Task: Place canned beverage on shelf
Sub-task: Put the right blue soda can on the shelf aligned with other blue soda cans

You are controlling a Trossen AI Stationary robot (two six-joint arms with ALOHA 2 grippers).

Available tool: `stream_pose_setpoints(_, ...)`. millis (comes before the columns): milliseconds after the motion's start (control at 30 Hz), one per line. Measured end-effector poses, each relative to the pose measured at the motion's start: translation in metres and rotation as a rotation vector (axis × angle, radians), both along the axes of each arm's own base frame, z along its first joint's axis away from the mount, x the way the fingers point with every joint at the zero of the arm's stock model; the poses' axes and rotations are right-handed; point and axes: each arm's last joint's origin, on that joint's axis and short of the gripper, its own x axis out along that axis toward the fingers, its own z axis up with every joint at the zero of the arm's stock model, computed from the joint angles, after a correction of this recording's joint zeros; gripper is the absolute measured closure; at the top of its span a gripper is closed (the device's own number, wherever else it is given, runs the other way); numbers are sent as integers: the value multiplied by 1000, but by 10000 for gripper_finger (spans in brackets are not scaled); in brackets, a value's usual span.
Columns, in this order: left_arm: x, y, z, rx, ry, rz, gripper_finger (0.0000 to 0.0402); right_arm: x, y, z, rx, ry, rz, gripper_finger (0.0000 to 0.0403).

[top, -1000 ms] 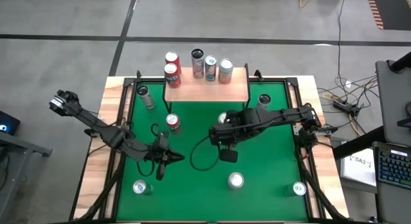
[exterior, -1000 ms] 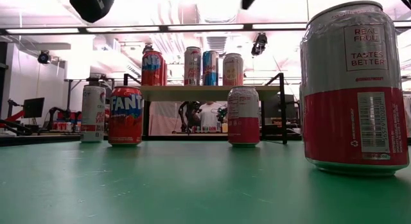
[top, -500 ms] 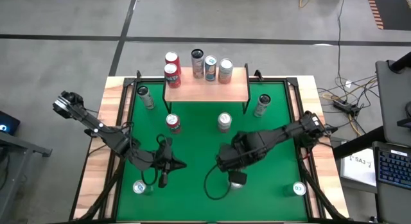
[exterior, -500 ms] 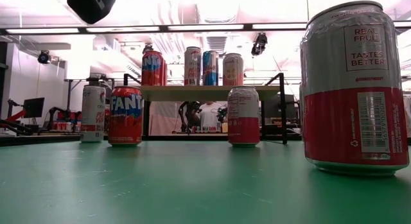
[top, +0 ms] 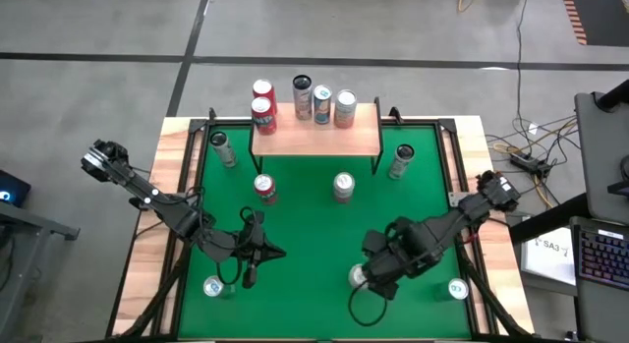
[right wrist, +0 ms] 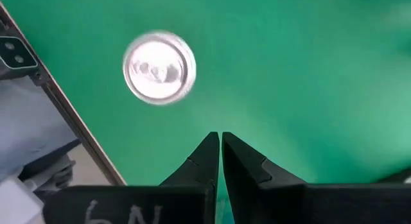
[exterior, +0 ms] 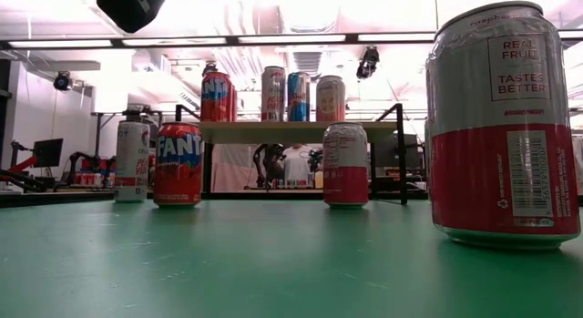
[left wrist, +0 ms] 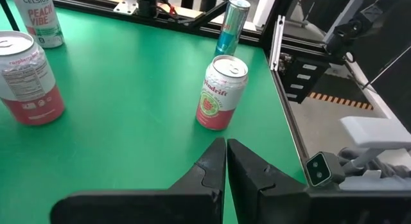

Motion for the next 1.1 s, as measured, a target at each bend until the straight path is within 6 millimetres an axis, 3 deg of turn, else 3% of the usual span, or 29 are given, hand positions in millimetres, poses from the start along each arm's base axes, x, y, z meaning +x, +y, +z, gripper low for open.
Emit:
stream_pose_setpoints(200, 0, 0, 0, 6, -1, -3, 402, -34, -9, -8, 35, 98, -180, 390)
stream_pose_setpoints(400, 0, 0, 0, 20, -2, -9, 402, -81, -22, -18, 89, 157, -340, 390)
stream_pose_setpoints(667, 0, 0, 0, 21, -2, -9, 402, -132, -19, -32, 231, 152, -513, 390)
stream_pose_setpoints(967, 0, 0, 0, 27, -3, -12, 402, -151, -12, -41, 203, 178, -508, 388)
stream_pose_setpoints(1100, 0, 0, 0, 27, -4, -12, 402, -152, -9, -41, 230, 212, -531, 358)
